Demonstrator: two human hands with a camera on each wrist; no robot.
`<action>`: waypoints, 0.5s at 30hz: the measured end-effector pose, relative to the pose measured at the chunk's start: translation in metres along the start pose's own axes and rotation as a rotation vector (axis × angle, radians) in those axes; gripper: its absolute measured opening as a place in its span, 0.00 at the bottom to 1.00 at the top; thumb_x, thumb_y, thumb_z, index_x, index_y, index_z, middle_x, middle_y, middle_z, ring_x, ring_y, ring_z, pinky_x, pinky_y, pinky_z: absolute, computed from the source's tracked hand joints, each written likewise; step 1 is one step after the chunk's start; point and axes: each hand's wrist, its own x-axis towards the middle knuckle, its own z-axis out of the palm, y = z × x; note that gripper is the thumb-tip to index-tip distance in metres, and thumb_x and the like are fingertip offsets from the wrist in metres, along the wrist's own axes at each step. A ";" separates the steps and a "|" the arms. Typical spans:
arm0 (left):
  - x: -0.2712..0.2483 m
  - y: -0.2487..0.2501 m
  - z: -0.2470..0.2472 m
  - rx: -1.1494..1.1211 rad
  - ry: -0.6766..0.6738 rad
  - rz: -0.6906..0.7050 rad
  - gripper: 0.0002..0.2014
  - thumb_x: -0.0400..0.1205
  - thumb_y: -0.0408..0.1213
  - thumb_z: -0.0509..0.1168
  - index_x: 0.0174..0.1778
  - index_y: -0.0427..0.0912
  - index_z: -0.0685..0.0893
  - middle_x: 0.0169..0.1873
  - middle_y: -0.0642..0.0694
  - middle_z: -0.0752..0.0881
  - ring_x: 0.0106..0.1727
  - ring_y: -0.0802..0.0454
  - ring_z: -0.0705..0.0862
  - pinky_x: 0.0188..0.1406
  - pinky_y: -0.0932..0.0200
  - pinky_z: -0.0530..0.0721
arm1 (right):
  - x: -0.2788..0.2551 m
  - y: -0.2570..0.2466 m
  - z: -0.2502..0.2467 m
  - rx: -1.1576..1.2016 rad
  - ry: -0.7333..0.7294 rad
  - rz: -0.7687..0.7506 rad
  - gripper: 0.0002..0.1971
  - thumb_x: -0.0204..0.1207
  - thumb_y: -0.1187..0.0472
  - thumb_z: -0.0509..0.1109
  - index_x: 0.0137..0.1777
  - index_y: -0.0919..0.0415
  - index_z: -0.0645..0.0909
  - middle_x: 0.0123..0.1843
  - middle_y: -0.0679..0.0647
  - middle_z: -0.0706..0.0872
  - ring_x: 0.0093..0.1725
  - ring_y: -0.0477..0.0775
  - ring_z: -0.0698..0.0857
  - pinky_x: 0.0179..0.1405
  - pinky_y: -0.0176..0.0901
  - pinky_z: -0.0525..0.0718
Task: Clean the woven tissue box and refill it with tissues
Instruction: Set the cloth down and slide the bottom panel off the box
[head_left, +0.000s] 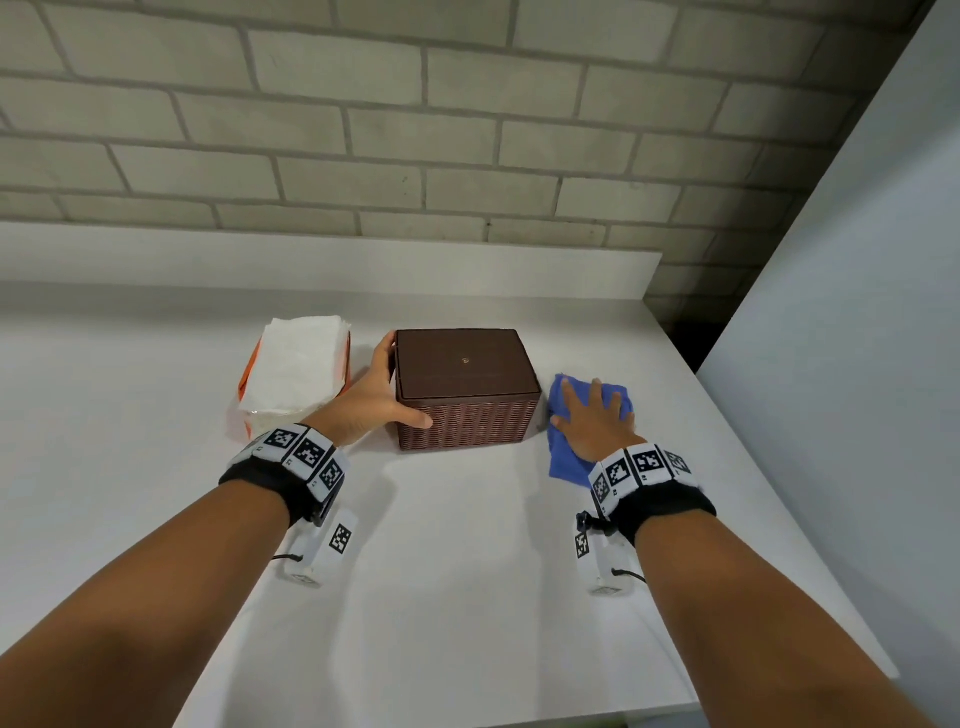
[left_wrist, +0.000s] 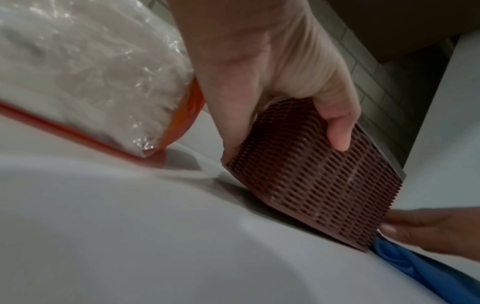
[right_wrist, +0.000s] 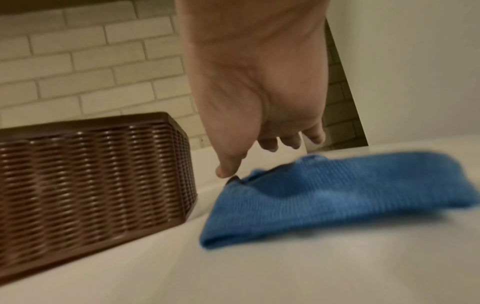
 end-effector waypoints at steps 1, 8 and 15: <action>0.000 -0.001 -0.001 0.015 -0.003 -0.017 0.66 0.63 0.20 0.78 0.84 0.55 0.38 0.80 0.49 0.64 0.79 0.50 0.66 0.77 0.50 0.69 | 0.000 0.000 0.005 0.001 -0.026 0.002 0.30 0.86 0.46 0.49 0.84 0.47 0.42 0.86 0.60 0.40 0.84 0.69 0.44 0.81 0.68 0.51; 0.006 0.001 -0.008 0.134 -0.028 -0.061 0.66 0.65 0.21 0.78 0.83 0.53 0.33 0.80 0.46 0.65 0.79 0.47 0.69 0.76 0.49 0.72 | 0.003 0.001 0.017 -0.004 -0.100 -0.005 0.27 0.87 0.50 0.46 0.84 0.46 0.42 0.87 0.57 0.39 0.85 0.67 0.39 0.82 0.68 0.46; 0.008 0.002 -0.014 0.132 -0.081 -0.037 0.65 0.68 0.20 0.76 0.83 0.56 0.32 0.82 0.47 0.61 0.80 0.49 0.67 0.74 0.49 0.74 | 0.021 0.010 0.007 -0.088 -0.195 -0.003 0.31 0.80 0.38 0.36 0.82 0.43 0.38 0.87 0.55 0.43 0.85 0.67 0.44 0.81 0.68 0.51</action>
